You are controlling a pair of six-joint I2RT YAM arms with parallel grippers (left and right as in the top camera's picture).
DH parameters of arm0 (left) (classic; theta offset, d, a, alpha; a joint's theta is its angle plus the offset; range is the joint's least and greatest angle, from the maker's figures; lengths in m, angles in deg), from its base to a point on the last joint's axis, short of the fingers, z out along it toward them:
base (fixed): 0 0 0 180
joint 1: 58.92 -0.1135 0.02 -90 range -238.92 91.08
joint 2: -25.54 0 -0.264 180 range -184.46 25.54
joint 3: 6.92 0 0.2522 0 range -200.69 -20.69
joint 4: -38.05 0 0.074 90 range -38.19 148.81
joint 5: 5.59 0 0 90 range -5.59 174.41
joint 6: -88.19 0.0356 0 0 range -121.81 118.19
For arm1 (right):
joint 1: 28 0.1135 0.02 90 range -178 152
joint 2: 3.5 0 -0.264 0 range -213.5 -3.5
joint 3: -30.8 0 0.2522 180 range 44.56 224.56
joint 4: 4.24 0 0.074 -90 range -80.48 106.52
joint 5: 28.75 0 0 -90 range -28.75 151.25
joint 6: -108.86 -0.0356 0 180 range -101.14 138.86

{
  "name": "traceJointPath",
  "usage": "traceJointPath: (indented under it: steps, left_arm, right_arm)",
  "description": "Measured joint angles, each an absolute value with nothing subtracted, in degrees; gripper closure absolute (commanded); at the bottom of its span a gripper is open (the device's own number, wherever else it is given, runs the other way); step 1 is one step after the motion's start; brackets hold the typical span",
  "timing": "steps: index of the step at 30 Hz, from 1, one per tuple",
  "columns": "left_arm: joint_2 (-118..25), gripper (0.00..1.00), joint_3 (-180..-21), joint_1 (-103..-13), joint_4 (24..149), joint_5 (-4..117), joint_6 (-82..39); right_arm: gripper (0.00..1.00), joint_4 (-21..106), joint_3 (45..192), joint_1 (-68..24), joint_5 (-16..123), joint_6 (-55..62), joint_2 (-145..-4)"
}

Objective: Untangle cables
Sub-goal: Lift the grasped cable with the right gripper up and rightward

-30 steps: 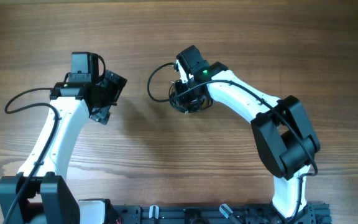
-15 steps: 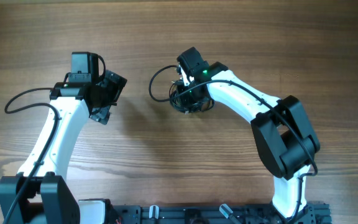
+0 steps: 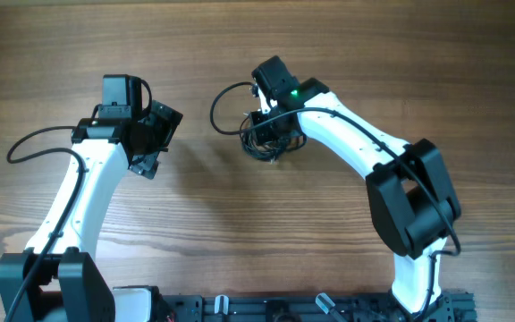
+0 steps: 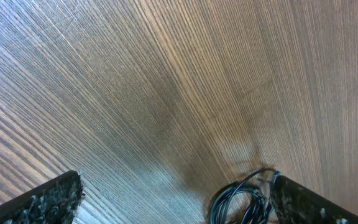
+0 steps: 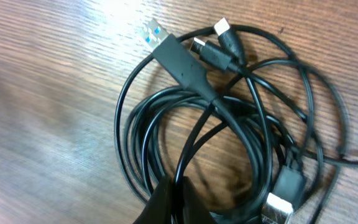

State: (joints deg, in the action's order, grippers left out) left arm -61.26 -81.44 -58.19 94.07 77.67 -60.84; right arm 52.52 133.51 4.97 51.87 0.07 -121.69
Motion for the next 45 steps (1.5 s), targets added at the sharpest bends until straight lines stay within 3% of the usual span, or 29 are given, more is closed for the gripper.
traceJointPath:
  steps: [16, 33, 41, 45]
  left_arm:
    - [-61.3, 0.00, -81.4, -58.2, 94.5, 77.7, -60.8]
    - [-61.3, 0.00, -81.4, -58.2, 95.1, 77.7, -60.8]
    - [-61.3, 0.00, -81.4, -58.2, 95.1, 77.7, -60.8]
    - [-61.3, 0.00, -81.4, -58.2, 95.1, 77.7, -60.8]
  right_arm:
    - [0.96, 50.3, 136.9, 5.0, 51.2, -4.3, -95.1]
    - [0.96, 25.0, 138.0, 4.0, 52.6, -5.2, -85.1]
    - [0.96, 24.1, 149.2, 2.9, 57.2, -4.5, -84.6]
    - [0.96, 32.2, 150.1, 2.9, 57.3, -5.9, -84.8]
